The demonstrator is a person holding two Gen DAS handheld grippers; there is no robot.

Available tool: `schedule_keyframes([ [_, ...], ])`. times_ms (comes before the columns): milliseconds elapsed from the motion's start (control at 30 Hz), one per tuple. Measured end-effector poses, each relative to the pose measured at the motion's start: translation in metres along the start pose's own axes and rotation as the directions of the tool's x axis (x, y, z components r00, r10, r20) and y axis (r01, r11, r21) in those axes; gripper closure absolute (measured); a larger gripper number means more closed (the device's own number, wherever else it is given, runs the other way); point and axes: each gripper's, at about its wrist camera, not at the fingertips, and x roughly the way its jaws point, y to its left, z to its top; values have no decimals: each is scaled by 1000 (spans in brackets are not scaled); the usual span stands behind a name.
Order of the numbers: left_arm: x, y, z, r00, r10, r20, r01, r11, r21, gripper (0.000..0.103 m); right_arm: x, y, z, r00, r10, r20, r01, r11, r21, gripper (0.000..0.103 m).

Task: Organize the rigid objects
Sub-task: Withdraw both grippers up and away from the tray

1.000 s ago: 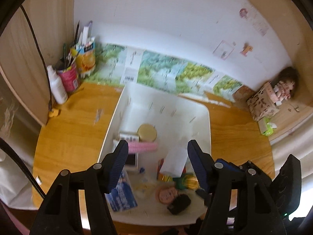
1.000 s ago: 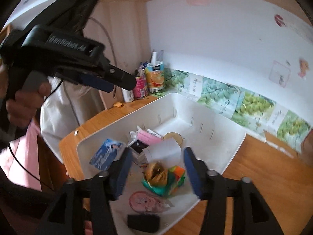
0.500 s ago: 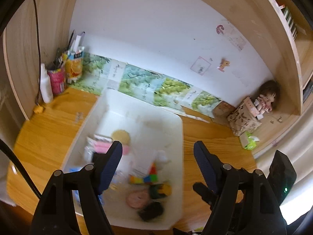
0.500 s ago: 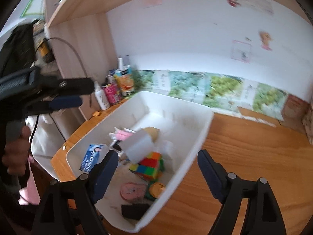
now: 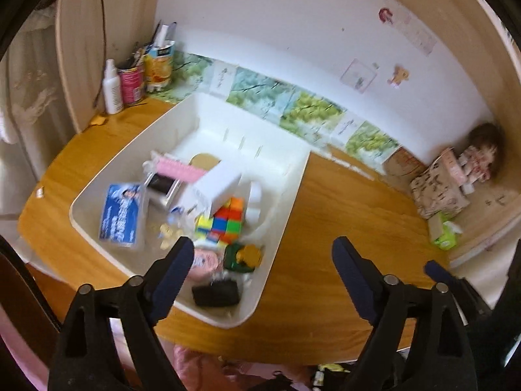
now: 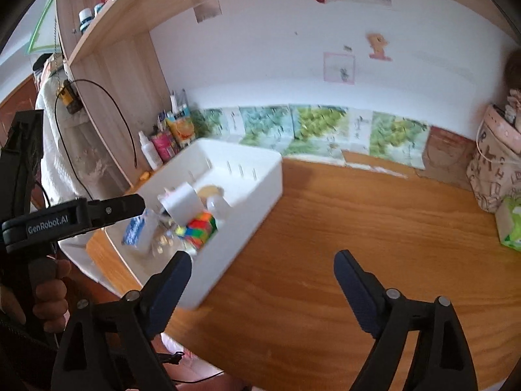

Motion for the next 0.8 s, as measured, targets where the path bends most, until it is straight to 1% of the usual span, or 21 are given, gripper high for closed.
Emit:
schedule_keyframes([
  [67, -4, -8, -6, 1000, 30, 0, -30, 999, 19, 5, 0, -6, -3, 999, 15, -37, -14, 999, 35, 13],
  [133, -10, -12, -8, 999, 48, 17, -48, 998, 33, 3, 0, -8, -4, 998, 13, -61, -10, 998, 59, 11],
  [167, -13, -13, -8, 998, 52, 26, -53, 998, 36, 2, 0, -8, -5, 998, 4, -65, 0, 997, 73, 0],
  [233, -18, -12, -5, 997, 69, 38, -71, 997, 26, 2, -2, -8, -6, 998, -7, -68, 13, 996, 84, 0],
  [300, -23, -8, -1, 996, 72, 45, -72, 997, -5, 2, -3, -6, -5, 996, -16, -86, 23, 996, 86, 0],
  [367, -27, -7, 2, 995, 81, 54, -81, 997, -12, 1, -8, -4, -3, 997, -25, -74, 32, 996, 87, 0],
  [400, -28, -9, 4, 996, 75, 53, -75, 997, -5, 1, -11, -3, -1, 997, -34, -67, 40, 995, 88, 0],
  [467, -26, -14, 5, 999, 36, 29, -37, 999, 24, 1, -16, -2, 4, 997, -52, -50, 56, 994, 92, 0],
  [533, -26, -20, 6, 1000, 12, 11, -13, 998, 64, 1, -19, -1, 8, 997, -65, -40, 69, 992, 108, 0],
  [600, -28, -23, 9, 1000, 7, 15, -8, 995, 98, 1, -21, 2, 11, 997, -65, -35, 69, 991, 113, 0],
  [700, -33, -22, 16, 999, 4, 50, -10, 992, 124, 1, -18, 10, 14, 998, -49, -35, 52, 994, 100, 0],
  [800, -31, -19, 19, 999, 12, 51, -19, 989, 150, 1, -11, 12, 15, 997, -55, -48, 61, 990, 127, 0],
])
